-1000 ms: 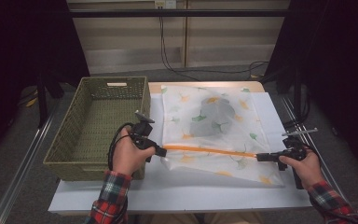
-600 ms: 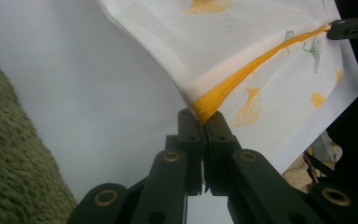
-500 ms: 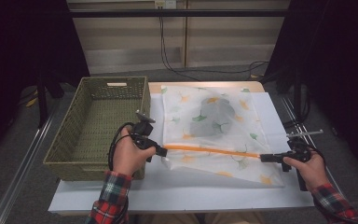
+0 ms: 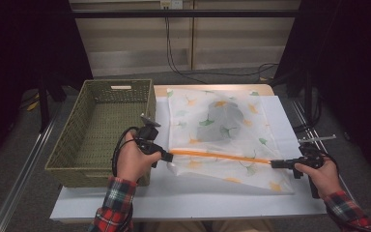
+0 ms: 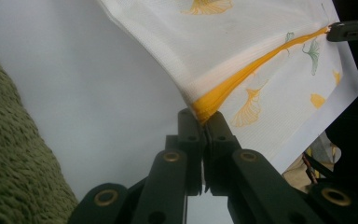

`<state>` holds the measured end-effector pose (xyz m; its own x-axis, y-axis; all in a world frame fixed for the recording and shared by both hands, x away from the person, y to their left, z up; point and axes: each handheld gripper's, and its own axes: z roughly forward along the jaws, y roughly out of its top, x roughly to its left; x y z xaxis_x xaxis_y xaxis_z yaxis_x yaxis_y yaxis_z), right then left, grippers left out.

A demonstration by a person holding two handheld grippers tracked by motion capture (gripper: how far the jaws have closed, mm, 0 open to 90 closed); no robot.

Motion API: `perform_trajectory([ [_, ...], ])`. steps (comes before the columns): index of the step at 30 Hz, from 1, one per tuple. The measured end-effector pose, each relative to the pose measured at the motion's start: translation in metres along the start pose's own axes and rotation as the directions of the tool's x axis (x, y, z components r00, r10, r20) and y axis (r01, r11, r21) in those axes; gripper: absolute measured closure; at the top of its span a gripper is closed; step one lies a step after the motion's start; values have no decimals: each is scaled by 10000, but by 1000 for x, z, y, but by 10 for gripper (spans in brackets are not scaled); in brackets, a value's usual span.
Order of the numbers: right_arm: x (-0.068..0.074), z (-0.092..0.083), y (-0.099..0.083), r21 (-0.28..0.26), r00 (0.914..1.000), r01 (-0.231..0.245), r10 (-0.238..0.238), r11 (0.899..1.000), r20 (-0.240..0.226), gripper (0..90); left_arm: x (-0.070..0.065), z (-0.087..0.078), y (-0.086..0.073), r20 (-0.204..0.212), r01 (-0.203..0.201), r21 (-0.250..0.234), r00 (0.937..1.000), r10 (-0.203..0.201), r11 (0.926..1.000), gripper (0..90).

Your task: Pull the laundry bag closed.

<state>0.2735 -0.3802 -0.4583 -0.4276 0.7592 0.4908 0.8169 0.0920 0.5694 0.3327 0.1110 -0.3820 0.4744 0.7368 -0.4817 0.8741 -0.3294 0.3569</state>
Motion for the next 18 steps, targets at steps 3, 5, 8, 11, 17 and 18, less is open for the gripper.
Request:
perform_trajectory([
  [3,-2,-1,-1,11,10000,-71,71,10000,14,900,0,0,0,22,86,0,10000,-86,10000,872],
  [5,-2,-2,-1,25,10000,-81,80,10000,59,900,1,-1,0,32,17,85,10000,-17,10000,872],
  [8,-3,-2,-2,-28,10000,-73,73,10000,58,900,1,-1,1,150,45,92,9999,-47,9999,872],
  [11,-3,-3,-2,-31,9999,-92,92,10000,41,900,0,-1,1,88,25,86,10000,-26,10000,872],
  [17,-5,-5,-3,-53,9998,-145,146,9999,157,900,2,-2,1,34,-58,148,10000,58,9999,872],
  [18,-5,-6,-4,-63,9998,-143,144,9999,143,900,1,-2,1,64,-27,140,10000,26,9999,872],
])
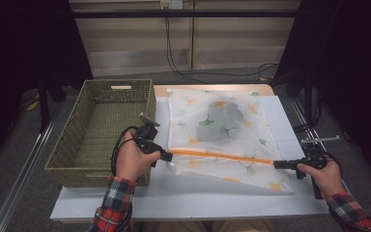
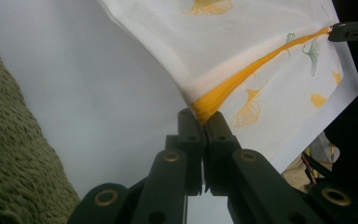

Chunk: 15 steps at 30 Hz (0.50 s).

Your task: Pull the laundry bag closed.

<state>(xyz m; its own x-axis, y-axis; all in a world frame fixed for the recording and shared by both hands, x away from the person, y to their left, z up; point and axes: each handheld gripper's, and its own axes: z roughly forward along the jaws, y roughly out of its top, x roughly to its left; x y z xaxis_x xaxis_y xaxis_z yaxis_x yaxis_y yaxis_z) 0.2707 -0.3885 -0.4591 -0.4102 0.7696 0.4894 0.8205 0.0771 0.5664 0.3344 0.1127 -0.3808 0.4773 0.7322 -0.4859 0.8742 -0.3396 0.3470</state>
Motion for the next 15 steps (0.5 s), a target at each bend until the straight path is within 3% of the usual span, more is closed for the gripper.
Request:
perform_trajectory([
  [15,-4,-6,-3,-57,9997,-188,189,9998,155,900,-1,1,1,-164,108,-42,9998,-109,9999,873],
])
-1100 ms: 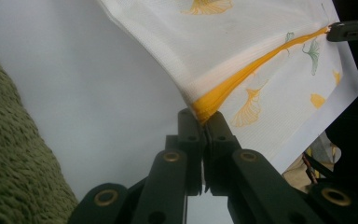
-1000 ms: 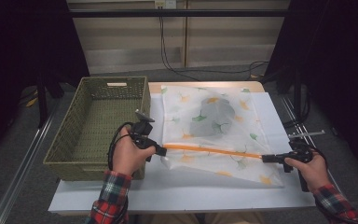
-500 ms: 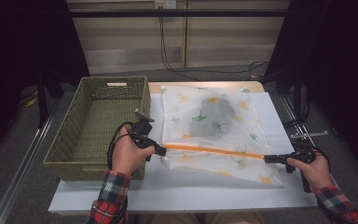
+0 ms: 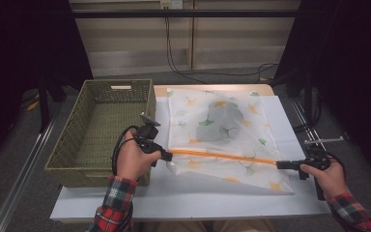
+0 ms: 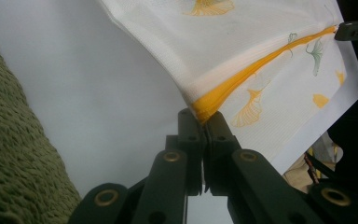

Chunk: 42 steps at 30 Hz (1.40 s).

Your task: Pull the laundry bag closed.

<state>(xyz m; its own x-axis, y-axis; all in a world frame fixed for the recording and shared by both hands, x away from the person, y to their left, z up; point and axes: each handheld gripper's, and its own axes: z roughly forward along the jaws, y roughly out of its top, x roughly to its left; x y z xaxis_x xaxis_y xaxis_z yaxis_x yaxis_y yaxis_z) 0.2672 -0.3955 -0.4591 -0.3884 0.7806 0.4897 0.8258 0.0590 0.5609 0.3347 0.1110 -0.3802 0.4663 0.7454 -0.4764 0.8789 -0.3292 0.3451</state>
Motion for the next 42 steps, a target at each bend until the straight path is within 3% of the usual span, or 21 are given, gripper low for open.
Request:
perform_trajectory([
  [10,-8,-8,-6,-72,9996,-173,174,9998,200,900,1,-1,1,12,-63,69,10000,63,10000,874],
  [36,-10,-16,-12,-204,9989,-245,253,9995,403,900,-1,-2,3,-77,78,-41,9999,-78,10000,873],
  [39,-8,-16,-12,-168,9989,-158,165,9997,435,900,-1,-3,3,-167,-44,-54,9999,43,10000,873],
  [42,-7,-16,-12,-125,9986,-1,7,9999,527,900,-2,-3,3,22,-111,27,9999,111,9999,871],
])
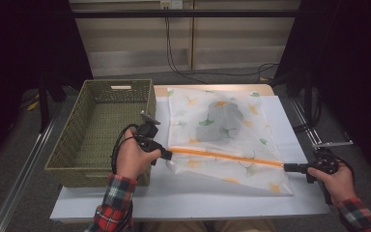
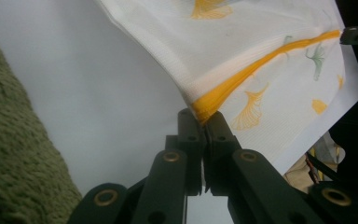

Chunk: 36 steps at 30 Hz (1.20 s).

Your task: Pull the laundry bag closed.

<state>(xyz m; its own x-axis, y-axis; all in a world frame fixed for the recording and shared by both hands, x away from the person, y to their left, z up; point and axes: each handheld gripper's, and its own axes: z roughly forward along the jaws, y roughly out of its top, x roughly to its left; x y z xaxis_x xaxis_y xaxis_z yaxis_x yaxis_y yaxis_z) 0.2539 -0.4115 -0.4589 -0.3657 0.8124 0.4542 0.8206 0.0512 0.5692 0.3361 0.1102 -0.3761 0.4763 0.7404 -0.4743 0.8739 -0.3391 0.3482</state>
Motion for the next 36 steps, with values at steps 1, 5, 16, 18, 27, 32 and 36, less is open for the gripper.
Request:
perform_trajectory([
  [1,0,0,0,-36,10000,-19,19,10000,-6,900,-1,0,0,-34,-57,59,10000,57,10000,869],
  [5,2,0,1,-100,9999,97,-98,9999,-119,900,-3,0,0,-37,-314,110,9995,314,9994,860],
  [16,5,1,1,-163,9996,274,-274,9995,3,850,-8,4,0,-162,-539,318,9984,545,9980,821],
  [18,6,2,1,-194,9996,273,-273,9994,0,823,-9,6,-1,-242,-515,372,9983,524,9980,803],
  [27,10,7,3,-249,9964,820,-814,9963,236,692,-10,9,0,-400,-859,548,9953,882,9948,695],
  [32,12,9,3,-194,9946,1011,-1006,9947,268,629,-11,10,0,-496,-1150,325,9919,1165,9928,585],
  [36,12,10,4,-335,9939,1067,-1056,9937,325,565,-14,12,0,-687,-1542,180,9855,1551,9879,465],
])
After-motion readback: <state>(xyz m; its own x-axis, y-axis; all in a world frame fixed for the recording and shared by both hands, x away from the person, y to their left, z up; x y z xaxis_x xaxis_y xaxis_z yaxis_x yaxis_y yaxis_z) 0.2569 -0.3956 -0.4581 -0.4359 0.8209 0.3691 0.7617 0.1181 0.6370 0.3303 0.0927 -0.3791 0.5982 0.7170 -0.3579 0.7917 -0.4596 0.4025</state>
